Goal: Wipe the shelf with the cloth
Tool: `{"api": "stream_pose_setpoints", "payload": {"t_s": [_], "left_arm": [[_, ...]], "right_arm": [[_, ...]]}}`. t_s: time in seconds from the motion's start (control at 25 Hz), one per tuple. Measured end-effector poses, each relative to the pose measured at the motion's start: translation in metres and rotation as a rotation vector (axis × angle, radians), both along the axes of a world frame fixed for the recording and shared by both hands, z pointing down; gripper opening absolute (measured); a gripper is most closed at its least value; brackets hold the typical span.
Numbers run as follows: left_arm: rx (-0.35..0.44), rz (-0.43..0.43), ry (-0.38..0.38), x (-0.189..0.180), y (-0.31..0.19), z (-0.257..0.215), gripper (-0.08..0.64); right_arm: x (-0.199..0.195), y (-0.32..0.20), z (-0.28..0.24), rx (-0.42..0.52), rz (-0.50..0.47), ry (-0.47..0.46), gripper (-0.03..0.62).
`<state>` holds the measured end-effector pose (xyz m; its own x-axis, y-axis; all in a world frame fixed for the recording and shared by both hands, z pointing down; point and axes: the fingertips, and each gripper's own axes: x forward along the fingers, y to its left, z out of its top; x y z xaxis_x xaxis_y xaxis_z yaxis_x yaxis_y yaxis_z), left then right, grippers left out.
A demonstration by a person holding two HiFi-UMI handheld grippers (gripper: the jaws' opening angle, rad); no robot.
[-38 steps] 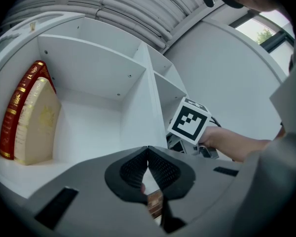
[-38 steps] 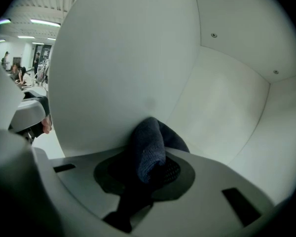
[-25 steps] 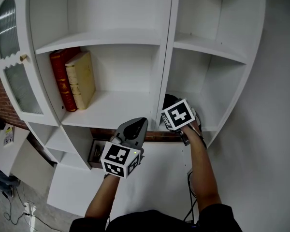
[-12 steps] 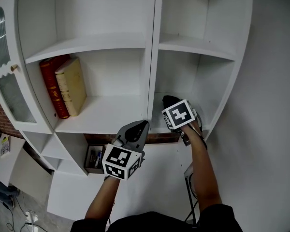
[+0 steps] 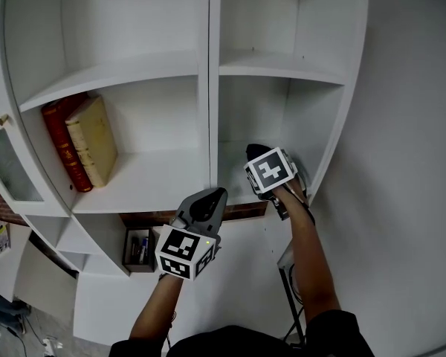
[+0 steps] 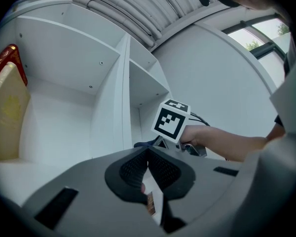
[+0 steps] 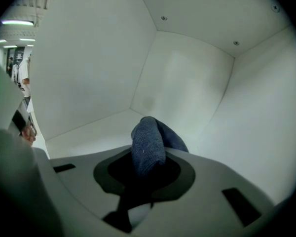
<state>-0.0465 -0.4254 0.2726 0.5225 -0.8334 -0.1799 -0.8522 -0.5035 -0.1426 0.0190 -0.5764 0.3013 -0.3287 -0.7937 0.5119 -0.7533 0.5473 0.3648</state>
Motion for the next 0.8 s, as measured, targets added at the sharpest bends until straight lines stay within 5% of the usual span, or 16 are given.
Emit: {"api": "stream_pose_setpoints", "payload": {"t_s": [0.8], "left_arm": [[0.006, 0.046, 0.003, 0.018, -0.005, -0.001, 0.017]], "right_arm": [[0.048, -0.022, 0.000, 0.008, 0.110, 0.028, 0.089]]}}
